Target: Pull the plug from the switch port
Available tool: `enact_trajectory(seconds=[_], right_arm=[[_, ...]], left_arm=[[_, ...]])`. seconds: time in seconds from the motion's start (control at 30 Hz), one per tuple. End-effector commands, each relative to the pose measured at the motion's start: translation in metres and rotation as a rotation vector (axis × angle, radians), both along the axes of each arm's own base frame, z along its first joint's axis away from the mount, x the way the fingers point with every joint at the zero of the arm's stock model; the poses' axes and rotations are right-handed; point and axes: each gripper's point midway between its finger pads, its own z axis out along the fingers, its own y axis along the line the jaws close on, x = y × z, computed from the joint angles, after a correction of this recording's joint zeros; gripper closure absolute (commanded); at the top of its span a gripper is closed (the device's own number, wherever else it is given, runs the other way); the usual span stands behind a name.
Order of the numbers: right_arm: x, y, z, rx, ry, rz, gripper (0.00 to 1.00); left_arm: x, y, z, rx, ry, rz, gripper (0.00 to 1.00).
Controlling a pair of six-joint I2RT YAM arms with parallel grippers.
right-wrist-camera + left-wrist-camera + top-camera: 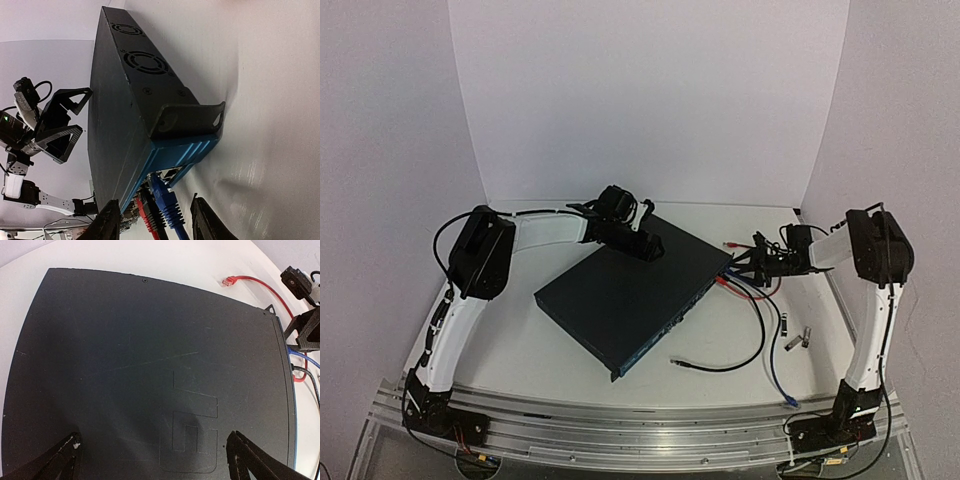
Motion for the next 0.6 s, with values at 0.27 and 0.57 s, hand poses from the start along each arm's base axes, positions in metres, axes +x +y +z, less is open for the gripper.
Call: enact_trajectory(seconds=[0.27, 0.57], right_arm=[[0.0085, 0.0089, 0.0029, 0.072, -0.012, 0.064, 0.63], [0.0112, 0.0090, -0.0039, 0.077, 0.011, 0.058, 0.72]], left_arm=[[-0.0193, 0.0166, -0.0801, 0.136, 0.176, 0.005, 0.01], [-0.0162, 0.0169, -0.0840, 0.146, 0.173, 0.013, 0.00]])
